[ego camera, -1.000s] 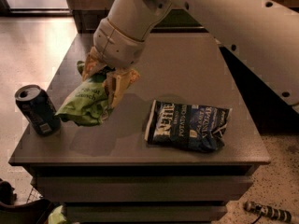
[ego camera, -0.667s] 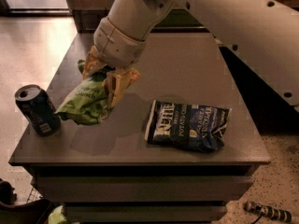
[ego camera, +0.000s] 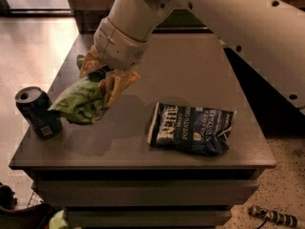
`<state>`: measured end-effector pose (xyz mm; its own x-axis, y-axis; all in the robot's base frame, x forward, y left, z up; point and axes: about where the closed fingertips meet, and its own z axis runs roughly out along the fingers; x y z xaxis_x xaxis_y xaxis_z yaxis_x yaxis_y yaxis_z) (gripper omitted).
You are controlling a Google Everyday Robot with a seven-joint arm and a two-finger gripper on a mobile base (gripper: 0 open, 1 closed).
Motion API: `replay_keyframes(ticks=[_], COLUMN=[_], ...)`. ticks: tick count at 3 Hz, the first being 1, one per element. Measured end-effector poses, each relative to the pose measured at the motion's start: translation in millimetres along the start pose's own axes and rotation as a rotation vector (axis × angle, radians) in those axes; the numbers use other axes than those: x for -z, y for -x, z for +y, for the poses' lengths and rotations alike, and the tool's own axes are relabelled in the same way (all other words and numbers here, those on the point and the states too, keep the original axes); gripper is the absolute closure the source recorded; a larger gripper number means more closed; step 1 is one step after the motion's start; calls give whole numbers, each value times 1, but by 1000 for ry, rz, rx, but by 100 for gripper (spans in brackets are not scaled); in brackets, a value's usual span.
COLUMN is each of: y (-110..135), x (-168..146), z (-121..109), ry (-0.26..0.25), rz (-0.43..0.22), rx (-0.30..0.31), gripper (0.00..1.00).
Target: Move green rice chip bag near pepsi can
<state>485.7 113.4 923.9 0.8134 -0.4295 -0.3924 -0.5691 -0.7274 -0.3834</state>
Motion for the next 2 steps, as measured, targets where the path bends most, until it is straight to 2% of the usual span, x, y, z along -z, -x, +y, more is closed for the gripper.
replay_keyframes(ticks=[1, 2], y=[2, 2], x=[-1, -1], z=[-2, -2], ry=[-2, -2], rz=[0, 0], rx=[4, 5], gripper=[0, 0])
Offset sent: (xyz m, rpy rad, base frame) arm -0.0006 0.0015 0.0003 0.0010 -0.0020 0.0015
